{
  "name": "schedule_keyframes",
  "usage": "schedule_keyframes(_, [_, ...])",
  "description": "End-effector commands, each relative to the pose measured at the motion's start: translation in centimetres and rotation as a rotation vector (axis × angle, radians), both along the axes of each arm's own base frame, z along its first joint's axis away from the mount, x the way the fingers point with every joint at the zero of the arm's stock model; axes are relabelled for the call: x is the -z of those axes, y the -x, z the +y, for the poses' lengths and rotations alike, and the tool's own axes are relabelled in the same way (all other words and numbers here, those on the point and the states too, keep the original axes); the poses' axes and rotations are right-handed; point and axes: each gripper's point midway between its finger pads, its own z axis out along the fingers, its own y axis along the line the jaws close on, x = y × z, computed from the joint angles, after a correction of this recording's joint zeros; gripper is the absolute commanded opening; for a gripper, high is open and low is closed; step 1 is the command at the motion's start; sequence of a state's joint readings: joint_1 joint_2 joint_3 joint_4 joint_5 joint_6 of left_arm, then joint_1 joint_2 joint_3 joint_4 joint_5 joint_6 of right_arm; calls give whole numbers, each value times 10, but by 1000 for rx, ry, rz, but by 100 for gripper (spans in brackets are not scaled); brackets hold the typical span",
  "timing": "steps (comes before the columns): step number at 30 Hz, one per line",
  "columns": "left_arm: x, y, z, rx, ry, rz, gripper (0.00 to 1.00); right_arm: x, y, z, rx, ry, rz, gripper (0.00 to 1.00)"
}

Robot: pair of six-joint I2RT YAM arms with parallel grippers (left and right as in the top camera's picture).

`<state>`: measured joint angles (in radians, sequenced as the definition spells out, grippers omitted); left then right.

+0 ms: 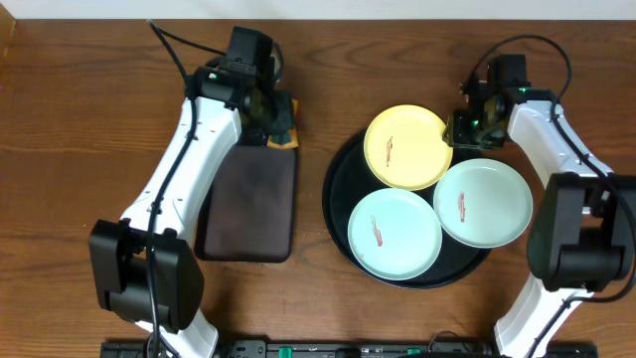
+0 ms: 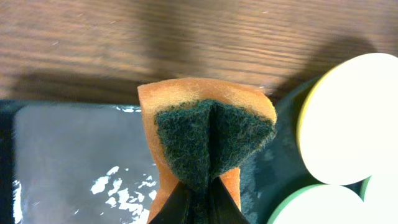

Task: Clean dirty plates on tray and stack at the side
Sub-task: 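Carry the sponge with the left gripper toward the yellow plate, then scrub the yellow plate with the sponge while right gripper holds rim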

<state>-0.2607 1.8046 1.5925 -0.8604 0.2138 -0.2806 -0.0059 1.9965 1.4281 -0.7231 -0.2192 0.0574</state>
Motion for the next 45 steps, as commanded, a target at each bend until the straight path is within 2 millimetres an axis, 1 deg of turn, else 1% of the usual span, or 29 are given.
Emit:
schedule_keyframes(1, [-11,0,-27,76,39,-42,7,13,-3,7,-33,-18,17,33])
schedule_keyframes(2, [-12,0,-32,87,41,-49,7,18,-2,8,-35,-18,30,31])
schedule_keyframes(3, [-12,0,-38,100,44,-57,7,24,0,8,-36,-16,44,28])
schedule_keyframes(6, [-12,1,-56,139,51,-75,8,34,4,12,-45,-15,76,7])
schedule_keyframes(7, [-12,2,-63,154,54,-82,7,35,6,13,-46,-16,82,1])
schedule_keyframes(9, [-10,3,-76,183,58,-92,8,35,8,13,-48,-15,91,1])
schedule_keyframes(12, [-4,4,-99,225,69,-108,7,30,12,15,-51,-15,96,1])
schedule_keyframes(19, [21,8,-158,268,117,-110,8,15,22,20,-52,-11,113,1])
schedule_keyframes(22, [39,7,-182,271,141,-107,8,8,26,24,-64,-7,115,1])
schedule_keyframes(24, [51,7,-194,260,155,-96,8,4,28,25,-69,7,113,1])
schedule_keyframes(28, [81,6,-211,257,163,-72,7,-1,31,31,-87,19,111,1])
schedule_keyframes(32, [107,6,-227,275,202,-50,8,0,32,35,-99,20,114,1])
schedule_keyframes(33, [114,5,-228,277,203,-42,7,0,32,35,-99,20,114,1])
schedule_keyframes(35, [128,6,-223,267,180,-21,7,0,33,36,-100,20,117,1])
schedule_keyframes(36, [136,4,-217,252,157,-10,7,0,34,36,-100,20,121,1])
schedule_keyframes(37, [139,1,-210,235,132,-11,7,0,35,36,-101,20,124,1])
schedule_keyframes(38, [145,-5,-193,194,66,-17,7,0,35,35,-100,20,127,1])
schedule_keyframes(39, [146,-8,-187,181,42,-22,7,0,36,35,-100,20,127,1])
schedule_keyframes(41, [147,-17,-161,152,-62,-44,8,0,36,35,-100,20,128,1])
schedule_keyframes(45, [150,-18,-121,107,-211,-28,8,0,36,35,-100,21,128,1])
